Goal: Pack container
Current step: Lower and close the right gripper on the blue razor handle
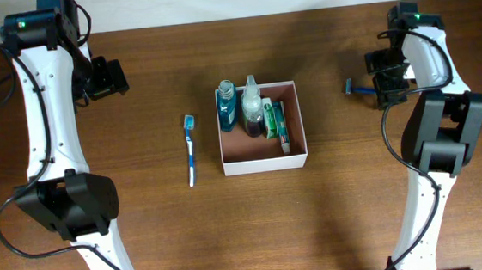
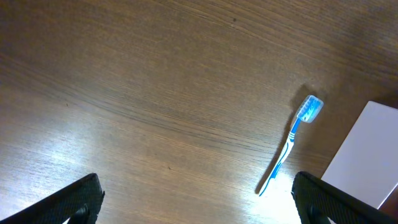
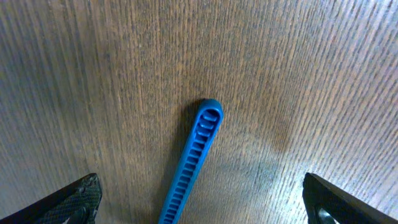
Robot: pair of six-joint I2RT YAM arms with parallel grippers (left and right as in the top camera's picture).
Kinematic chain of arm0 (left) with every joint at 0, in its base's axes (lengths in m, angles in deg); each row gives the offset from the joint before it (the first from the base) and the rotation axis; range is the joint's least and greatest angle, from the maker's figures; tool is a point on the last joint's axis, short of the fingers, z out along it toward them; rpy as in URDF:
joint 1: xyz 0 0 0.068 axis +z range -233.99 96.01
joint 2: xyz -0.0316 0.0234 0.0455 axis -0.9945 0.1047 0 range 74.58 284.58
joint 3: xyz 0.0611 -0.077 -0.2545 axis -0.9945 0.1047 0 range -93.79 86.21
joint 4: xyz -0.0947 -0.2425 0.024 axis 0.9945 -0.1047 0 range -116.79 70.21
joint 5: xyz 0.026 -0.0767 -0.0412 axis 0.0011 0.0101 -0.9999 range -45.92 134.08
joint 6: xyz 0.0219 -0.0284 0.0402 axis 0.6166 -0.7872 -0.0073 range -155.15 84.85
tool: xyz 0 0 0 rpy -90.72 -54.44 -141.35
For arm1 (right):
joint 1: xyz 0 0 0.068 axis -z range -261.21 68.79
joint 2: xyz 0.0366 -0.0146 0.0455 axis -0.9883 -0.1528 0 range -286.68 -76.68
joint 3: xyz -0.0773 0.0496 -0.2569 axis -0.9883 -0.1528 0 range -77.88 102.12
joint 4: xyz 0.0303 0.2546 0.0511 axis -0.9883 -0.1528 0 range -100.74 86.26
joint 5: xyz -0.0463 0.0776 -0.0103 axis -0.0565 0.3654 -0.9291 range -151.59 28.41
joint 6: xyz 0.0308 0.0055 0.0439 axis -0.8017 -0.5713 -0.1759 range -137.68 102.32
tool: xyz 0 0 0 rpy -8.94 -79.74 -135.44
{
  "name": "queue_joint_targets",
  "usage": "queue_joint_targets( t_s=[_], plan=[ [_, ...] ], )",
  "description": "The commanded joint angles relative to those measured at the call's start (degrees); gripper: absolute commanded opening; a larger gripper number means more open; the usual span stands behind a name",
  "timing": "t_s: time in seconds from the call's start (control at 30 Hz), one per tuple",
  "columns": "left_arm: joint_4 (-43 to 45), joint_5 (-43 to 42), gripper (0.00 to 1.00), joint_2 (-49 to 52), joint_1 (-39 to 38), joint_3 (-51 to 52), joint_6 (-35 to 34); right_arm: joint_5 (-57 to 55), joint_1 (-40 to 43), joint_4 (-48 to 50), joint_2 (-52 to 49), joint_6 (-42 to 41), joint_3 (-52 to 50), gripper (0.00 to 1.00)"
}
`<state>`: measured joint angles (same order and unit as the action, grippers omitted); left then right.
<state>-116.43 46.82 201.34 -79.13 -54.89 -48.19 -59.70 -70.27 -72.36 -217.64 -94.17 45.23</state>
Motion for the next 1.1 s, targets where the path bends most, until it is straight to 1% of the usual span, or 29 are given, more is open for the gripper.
queue_joint_targets(
  t_s=[0.0,0.3,0.4,0.47,0.53,0.6,0.7,0.8,0.87,0.93,1.0,1.07],
  plan=[
    [-0.04,-0.42,0.99,-1.14,0.17,0.39,-0.13,-1.51,-0.09,0.09,-1.66,-0.5,0.42,0.99],
    [-0.04,-0.42,0.99,-1.14,0.17,0.39,-0.13,-1.29,-0.15,0.07,-2.62,-0.48,0.26,1.0],
    [-0.04,-0.42,0.99,-1.14,0.17,0.39,-0.13,-1.07,-0.15,-0.11,-2.67,-0.48,0.26,0.95],
    [-0.04,-0.42,0.99,-1.14,0.17,0.39,-0.13,-1.01,-0.15,-0.13,-2.67,-0.48,0.26,0.88],
    [-0.04,-0.42,0.99,-1.14,0.17,0.39,-0.13,-0.83,-0.15,-0.17,-2.67,-0.46,0.26,0.78],
    [-0.04,-0.42,1.0,-1.14,0.17,0.39,-0.13,-0.63,-0.15,-0.55,-2.67,-0.46,0.26,0.71],
    [-0.04,-0.42,0.99,-1.14,0.17,0.39,-0.13,-0.63,-0.15,-0.66,-2.67,-0.46,0.26,0.58],
    [-0.04,-0.42,0.99,-1.14,0.17,0.39,-0.13,-0.55,-0.15,-0.79,-2.67,-0.46,0.26,0.54],
    [-0.04,-0.42,0.99,-1.14,0.17,0.39,-0.13,-0.37,-0.15,-0.76,-2.67,-0.48,0.26,0.47],
    [-0.04,-0.42,0.99,-1.14,0.17,0.39,-0.13,-0.02,-0.15,-0.72,-2.67,-0.5,0.26,0.43],
    [-0.04,-0.42,1.0,-1.14,0.17,0.39,-0.13,0.0,-0.15,-0.61,-2.67,-0.5,0.26,0.36],
    [-0.04,-0.42,0.99,-1.14,0.17,0.39,-0.13,0.0,-0.15,-0.55,-2.67,-0.5,0.26,0.34]
  ],
)
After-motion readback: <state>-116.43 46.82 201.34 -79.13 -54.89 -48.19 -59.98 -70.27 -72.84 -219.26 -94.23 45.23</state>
